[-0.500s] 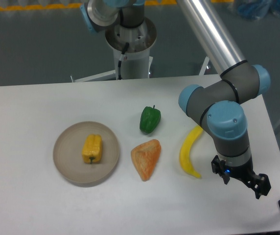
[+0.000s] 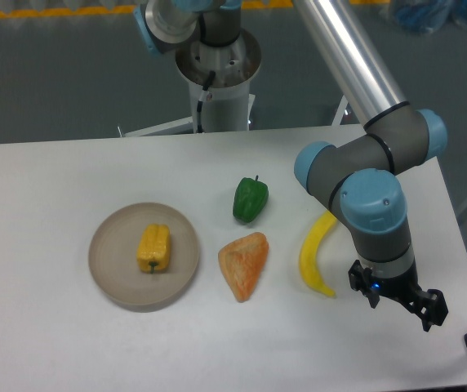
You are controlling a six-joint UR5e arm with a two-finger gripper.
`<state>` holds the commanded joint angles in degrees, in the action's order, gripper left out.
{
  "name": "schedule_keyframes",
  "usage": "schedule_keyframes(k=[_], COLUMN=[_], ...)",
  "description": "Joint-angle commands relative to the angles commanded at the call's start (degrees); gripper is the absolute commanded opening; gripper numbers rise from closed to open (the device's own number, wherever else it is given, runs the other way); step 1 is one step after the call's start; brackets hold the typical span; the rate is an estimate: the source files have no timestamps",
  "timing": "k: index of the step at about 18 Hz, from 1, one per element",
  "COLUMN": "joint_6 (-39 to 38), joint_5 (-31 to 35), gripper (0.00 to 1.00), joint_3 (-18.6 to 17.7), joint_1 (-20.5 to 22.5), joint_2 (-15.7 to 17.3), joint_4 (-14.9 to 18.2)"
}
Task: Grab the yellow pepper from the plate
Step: 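Move the gripper from beside the banana to above the yellow pepper on the plate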
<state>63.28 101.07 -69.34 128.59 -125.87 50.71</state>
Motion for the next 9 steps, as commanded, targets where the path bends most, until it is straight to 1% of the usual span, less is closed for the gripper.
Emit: schedule_keyframes(k=[2,5,7,8,9], joint_6=[-0.18,-1.84,-4.73,-6.57,-9.64], joint_5=[0.17,0.09,-0.61,-0.88,-2.45], gripper=[1.0,1.0,1.0,1.0,1.0], joint_3=[-0.36,-3.69,-8.07,-10.18,-12.9], joint_1=[-1.23,-2.19,-2.46,-2.46,-2.64], joint_2=[1.06,4.21,8.95,11.06,14.21], joint_4=[0.17,0.53,1.23,2.19,3.33])
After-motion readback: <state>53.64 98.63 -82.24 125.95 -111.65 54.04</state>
